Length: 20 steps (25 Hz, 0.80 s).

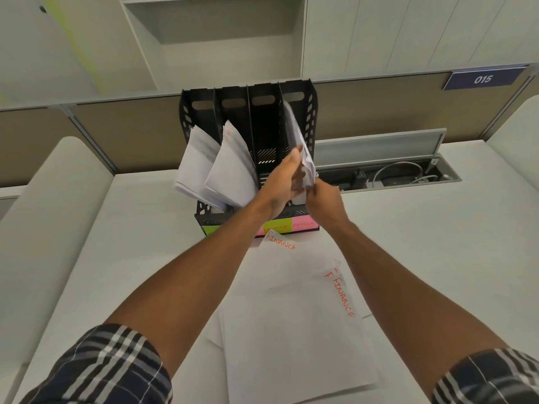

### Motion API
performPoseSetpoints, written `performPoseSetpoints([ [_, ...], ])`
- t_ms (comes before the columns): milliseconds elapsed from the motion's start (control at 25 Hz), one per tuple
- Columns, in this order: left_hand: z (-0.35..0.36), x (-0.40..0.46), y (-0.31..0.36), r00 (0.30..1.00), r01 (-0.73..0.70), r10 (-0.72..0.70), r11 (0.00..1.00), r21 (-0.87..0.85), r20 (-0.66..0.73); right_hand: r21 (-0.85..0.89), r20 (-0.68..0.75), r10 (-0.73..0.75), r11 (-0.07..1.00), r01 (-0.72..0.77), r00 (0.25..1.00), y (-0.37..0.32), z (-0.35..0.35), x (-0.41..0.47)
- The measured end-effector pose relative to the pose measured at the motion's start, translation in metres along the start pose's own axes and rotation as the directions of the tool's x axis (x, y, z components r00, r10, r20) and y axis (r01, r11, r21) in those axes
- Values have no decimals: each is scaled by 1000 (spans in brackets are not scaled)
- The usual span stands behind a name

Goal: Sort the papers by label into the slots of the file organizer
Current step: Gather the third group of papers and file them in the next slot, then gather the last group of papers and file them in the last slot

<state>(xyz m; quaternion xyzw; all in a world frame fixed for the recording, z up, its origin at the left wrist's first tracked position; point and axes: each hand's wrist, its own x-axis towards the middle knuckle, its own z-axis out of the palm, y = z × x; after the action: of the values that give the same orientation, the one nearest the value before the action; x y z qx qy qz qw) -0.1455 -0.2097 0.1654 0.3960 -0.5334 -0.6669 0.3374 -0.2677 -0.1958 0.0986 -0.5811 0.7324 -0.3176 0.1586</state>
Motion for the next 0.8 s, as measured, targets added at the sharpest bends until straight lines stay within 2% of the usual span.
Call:
performPoseSetpoints([
  [80,-7,-12,-18,1000,8,-10,997,71,21,-14,29,43,999,-43,999,10,5,-6],
  [160,-15,-26,-34,1000,-3,0,992,126,23,33,-17,40,999,-39,999,17,-2,-17],
  [240,-21,-45,-57,999,3,4,978,207,-33,104,-80,63,993,-54,995,26,-13,-36],
  [280,-24,-56,-75,997,23,1,954,300,-81,135,-81,114,986,-103,990,34,-19,-47],
  [360,-35,-81,-119,993,94,-34,805,586,-113,122,-9,248,962,-245,969,53,-28,-74],
  [440,-46,-113,-160,985,132,-162,506,852,-56,-78,129,352,935,-345,927,77,-34,-111],
  [520,-53,-138,-188,976,65,-215,218,974,-17,-293,245,466,872,-393,850,96,-36,-153],
  [560,-53,-147,-196,977,46,-214,136,990,-16,-357,292,519,838,-413,803,102,-35,-174],
  [600,-52,-154,-201,978,52,-205,91,994,-33,-405,335,561,811,-422,757,106,-31,-194],
  [680,-49,-165,-205,979,111,-178,68,991,-97,-447,385,618,775,-447,686,107,-22,-228],
  [720,-48,-170,-205,977,148,-168,75,986,-134,-434,374,626,770,-467,684,106,-17,-239],
  [800,-49,-177,-204,969,219,-139,100,971,-204,-342,305,593,799,-495,745,103,-12,-250],
])
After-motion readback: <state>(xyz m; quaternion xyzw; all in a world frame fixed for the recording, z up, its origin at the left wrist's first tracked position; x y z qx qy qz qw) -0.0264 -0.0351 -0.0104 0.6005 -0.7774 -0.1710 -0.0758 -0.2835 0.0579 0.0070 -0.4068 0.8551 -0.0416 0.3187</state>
